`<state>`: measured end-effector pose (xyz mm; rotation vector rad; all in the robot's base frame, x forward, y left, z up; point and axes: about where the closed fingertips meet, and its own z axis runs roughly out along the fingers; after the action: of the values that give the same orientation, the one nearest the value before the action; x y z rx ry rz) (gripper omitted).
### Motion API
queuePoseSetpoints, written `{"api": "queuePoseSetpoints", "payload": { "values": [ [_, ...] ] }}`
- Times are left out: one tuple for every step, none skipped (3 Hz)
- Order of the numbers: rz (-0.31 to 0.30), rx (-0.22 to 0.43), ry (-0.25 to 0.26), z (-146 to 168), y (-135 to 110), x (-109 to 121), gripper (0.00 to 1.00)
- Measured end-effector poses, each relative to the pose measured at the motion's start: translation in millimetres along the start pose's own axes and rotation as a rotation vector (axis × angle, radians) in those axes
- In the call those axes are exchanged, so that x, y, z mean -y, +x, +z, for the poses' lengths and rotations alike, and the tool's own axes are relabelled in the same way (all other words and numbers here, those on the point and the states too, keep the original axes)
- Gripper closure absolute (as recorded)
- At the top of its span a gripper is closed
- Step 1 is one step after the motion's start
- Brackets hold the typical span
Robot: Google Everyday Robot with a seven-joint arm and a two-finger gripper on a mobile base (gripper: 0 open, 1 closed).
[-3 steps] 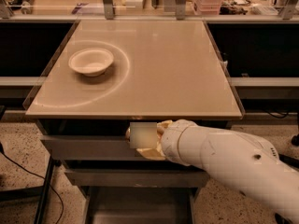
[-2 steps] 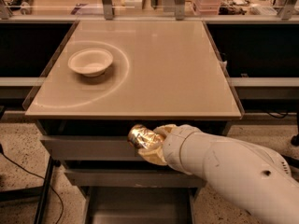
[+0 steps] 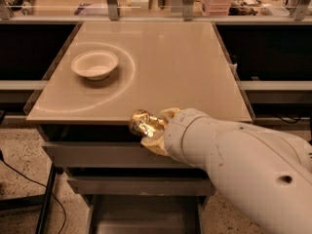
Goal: Pick orange can from bottom drawer and place on counter
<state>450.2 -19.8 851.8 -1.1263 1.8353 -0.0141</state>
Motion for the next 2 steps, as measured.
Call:
{"api": "queuePoseSetpoints", "payload": {
  "values": [
    [-0.083,0.031,0.000,1.7,-27.7,16.6,1.00],
    [-0.149,0.046,-0.027,21.4,-45.0,37.5,1.00]
  ]
}}
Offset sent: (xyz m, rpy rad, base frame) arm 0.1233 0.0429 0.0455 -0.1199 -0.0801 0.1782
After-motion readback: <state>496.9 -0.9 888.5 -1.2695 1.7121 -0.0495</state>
